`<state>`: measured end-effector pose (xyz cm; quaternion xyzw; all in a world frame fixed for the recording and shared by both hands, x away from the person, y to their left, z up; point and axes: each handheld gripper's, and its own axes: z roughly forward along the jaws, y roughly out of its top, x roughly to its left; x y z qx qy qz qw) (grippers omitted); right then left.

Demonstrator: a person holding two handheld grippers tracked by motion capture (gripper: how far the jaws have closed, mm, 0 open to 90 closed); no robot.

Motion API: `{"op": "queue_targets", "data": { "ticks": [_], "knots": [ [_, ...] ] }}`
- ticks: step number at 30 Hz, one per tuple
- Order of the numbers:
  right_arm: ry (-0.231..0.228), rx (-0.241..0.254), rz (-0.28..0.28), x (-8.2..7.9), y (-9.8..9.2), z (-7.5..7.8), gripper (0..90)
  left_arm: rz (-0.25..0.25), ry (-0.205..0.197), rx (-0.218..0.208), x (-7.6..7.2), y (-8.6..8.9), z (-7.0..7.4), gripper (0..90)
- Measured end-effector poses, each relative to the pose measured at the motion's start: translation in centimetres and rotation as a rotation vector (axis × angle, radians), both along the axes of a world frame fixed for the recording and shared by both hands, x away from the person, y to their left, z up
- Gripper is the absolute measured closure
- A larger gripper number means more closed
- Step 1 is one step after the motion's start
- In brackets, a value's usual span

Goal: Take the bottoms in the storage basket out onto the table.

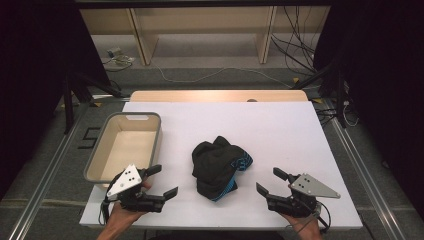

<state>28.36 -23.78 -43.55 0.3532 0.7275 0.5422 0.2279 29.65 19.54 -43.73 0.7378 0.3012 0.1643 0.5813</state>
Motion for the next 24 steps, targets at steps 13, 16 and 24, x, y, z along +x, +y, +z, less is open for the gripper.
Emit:
{"op": "queue_targets", "data": {
  "ticks": [13,16,24],
  "knots": [
    [-0.001,-0.001,0.000,-0.01,0.04,-0.02,24.8,-0.003,-0.012,0.019,-0.31,-0.13,-0.24,7.5],
    [-0.001,0.002,-0.002,-0.02,0.03,-0.02,24.8,-0.001,-0.012,0.020,-0.28,-0.17,-0.23,7.5],
    [-0.003,0.002,-0.002,-0.01,0.04,-0.02,24.7,0.000,-0.006,0.010,-0.22,-0.23,-0.26,7.5]
  ]
}}
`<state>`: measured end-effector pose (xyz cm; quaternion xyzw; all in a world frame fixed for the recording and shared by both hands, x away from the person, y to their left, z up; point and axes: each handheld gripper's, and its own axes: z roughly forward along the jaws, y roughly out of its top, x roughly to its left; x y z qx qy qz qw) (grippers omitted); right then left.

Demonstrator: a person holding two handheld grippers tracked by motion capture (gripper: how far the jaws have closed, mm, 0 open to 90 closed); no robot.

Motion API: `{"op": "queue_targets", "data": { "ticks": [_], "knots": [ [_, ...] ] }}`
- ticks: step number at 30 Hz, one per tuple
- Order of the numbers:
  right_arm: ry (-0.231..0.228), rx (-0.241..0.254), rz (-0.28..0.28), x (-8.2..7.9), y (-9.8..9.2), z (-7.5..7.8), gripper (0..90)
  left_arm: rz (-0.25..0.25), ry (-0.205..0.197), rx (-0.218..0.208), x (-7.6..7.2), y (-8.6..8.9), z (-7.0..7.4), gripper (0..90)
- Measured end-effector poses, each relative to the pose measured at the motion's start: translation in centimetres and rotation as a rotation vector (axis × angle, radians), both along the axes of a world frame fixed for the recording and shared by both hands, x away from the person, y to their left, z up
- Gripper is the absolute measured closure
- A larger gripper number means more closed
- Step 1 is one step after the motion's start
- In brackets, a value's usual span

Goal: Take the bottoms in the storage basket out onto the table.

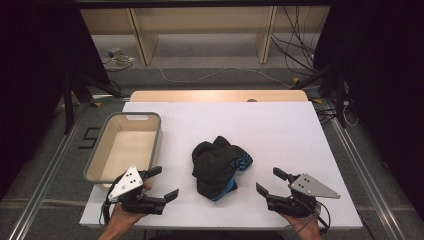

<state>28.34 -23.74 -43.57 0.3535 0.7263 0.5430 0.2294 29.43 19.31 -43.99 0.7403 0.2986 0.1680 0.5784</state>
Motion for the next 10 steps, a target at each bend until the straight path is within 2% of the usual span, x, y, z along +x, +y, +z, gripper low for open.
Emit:
{"op": "queue_targets", "data": {
  "ticks": [10],
  "knots": [
    [-0.001,-0.002,-0.001,0.05,-0.03,-0.03,24.7,-0.004,0.000,0.003,0.00,-0.12,-0.03,7.5]
  ]
}}
